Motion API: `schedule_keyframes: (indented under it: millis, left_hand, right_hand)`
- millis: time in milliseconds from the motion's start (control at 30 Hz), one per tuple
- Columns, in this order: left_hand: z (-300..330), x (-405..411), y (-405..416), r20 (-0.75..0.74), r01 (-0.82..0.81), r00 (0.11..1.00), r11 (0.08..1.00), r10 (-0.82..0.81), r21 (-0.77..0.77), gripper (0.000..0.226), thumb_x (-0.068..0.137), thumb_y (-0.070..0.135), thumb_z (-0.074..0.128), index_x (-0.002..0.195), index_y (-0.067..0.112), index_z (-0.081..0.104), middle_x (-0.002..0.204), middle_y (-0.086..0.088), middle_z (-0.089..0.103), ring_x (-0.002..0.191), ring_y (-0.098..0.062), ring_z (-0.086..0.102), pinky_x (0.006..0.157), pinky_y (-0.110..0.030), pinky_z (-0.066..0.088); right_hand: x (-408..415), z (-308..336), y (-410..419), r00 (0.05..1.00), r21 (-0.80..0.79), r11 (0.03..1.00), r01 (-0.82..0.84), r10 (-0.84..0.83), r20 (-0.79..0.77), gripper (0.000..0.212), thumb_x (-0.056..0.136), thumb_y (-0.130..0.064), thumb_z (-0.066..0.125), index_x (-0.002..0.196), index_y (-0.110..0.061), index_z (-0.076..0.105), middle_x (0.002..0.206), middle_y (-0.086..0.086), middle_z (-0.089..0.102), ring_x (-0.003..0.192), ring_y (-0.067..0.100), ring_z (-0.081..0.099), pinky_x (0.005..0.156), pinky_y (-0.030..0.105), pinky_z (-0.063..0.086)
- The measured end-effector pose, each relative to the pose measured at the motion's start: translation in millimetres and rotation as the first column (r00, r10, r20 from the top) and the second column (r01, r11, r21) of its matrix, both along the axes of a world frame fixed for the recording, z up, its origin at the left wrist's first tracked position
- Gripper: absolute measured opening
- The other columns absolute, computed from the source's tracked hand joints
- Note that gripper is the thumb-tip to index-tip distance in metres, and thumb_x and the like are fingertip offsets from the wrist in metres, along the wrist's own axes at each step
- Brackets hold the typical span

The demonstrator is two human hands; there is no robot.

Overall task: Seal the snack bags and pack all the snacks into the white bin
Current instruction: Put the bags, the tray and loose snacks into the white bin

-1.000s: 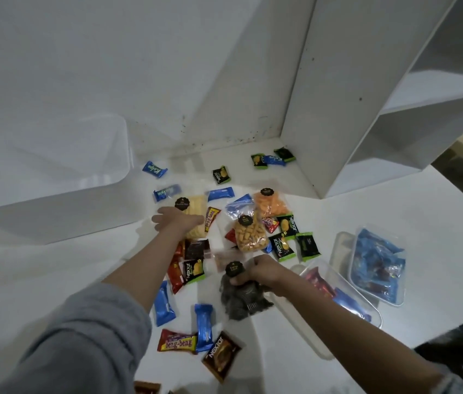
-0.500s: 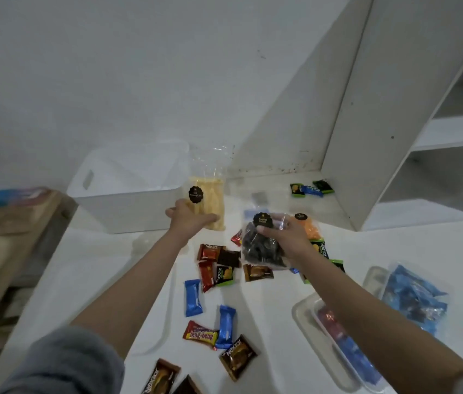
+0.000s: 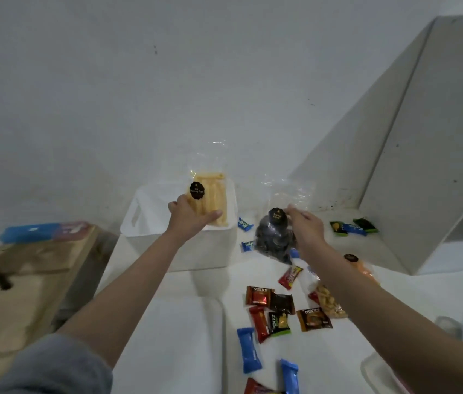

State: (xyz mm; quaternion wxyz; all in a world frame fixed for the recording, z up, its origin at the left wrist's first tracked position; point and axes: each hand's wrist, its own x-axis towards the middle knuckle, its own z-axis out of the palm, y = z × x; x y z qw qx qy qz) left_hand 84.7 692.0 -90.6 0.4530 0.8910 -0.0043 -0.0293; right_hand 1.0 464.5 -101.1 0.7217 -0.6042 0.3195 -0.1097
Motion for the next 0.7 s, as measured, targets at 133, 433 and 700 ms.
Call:
schedule_keyframes:
  millis: [133,433,700]
  left_hand:
    - [3.5,46.0,29.1,0.047,0.081,0.995,0.994,-0.084,0.078,0.083,0.064,0.042,0.084,0.13,0.016,0.042,0.132,-0.005,0.037,0.12,-0.019,0.041,0.094,-0.027,0.038]
    - [-39.8,121.3,23.9,-0.125,0.366,0.929,0.917,-0.349,0.161,0.035,0.063,0.023,0.082,0.072,0.024,0.048,0.086,0.003,0.049,0.084,-0.017,0.047,0.075,-0.026,0.037]
    - [-113.8,185.8,2.9,-0.346,0.568,0.811,0.777,-0.472,0.271,0.103,0.053,0.028,0.092,0.134,0.012,0.031,0.122,-0.003,0.047,0.109,-0.021,0.05,0.087,-0.032,0.045]
  right_hand:
    - [41.7,18.1,27.0,0.997,0.039,0.997,0.066,-0.068,0.033,0.02,0.088,-0.037,0.062,0.079,-0.021,0.07,0.102,0.004,0.07,0.099,0.025,0.063,0.092,0.049,0.052]
    - [99.2,21.8,40.0,0.992,0.117,0.986,0.12,-0.116,-0.04,0.009,0.089,-0.029,0.064,0.091,-0.02,0.066,0.095,0.006,0.067,0.089,0.023,0.062,0.079,0.043,0.052]
    - [127.9,-3.6,12.8,0.975,0.122,0.968,0.221,-0.221,-0.014,0.037,0.099,-0.043,0.041,0.106,-0.015,0.064,0.091,0.005,0.065,0.083,0.019,0.062,0.067,0.037,0.054]
